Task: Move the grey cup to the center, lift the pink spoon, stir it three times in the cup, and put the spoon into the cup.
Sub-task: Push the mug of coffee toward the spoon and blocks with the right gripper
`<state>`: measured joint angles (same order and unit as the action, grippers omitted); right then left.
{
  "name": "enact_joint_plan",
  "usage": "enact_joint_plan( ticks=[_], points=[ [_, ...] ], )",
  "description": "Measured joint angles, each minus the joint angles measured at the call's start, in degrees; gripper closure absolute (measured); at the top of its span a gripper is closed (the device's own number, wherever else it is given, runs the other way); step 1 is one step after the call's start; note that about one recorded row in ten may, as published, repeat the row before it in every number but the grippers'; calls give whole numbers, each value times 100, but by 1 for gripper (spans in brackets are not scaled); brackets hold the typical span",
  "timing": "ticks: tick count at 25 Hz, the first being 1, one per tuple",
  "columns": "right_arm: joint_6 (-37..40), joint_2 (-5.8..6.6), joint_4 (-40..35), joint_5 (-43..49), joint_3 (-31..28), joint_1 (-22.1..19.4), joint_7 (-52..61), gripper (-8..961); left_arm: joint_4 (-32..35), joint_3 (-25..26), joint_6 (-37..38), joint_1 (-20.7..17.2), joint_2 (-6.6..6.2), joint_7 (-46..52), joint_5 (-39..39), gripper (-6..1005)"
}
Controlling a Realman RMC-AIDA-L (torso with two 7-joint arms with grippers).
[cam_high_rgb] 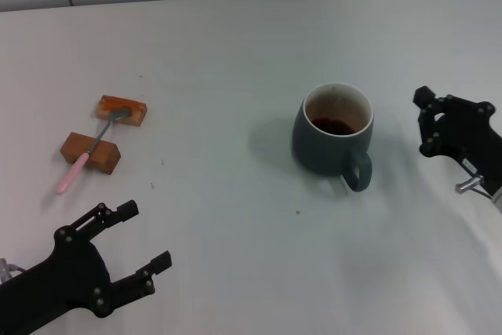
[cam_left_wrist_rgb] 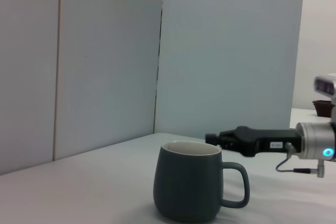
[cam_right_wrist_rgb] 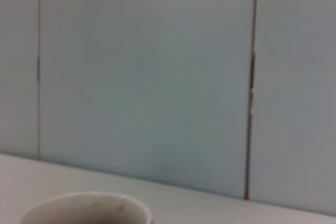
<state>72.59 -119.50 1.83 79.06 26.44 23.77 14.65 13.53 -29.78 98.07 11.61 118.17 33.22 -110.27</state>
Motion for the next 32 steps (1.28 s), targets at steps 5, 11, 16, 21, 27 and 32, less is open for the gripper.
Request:
enact_joint_plan(
  ticks=[5,11,16,21,27,32],
  points=[
    [-96,-1,112,8,138,149,-5,955,0,-1,-1,17,4,0,2,152],
    [-185,-2,268,164,139,344,-5,955,-6,-1,-4,42,4,33,2,152],
    [-337,-8,446,243,135,592,-14,954,-7,-1,-6,74,4,67,-2,152],
    [-542,-11,637,297,133,872,-11,953,15,-1,-6,108,3,136,-1,151],
    [-745,-15,924,342,129,1252,-12,953,25,-1,-2,125,1,141,-2,151],
    [-968,-30,1073,539,66,1521,27,952,26,-4,-3,130,-1,143,-4,151]
  ],
)
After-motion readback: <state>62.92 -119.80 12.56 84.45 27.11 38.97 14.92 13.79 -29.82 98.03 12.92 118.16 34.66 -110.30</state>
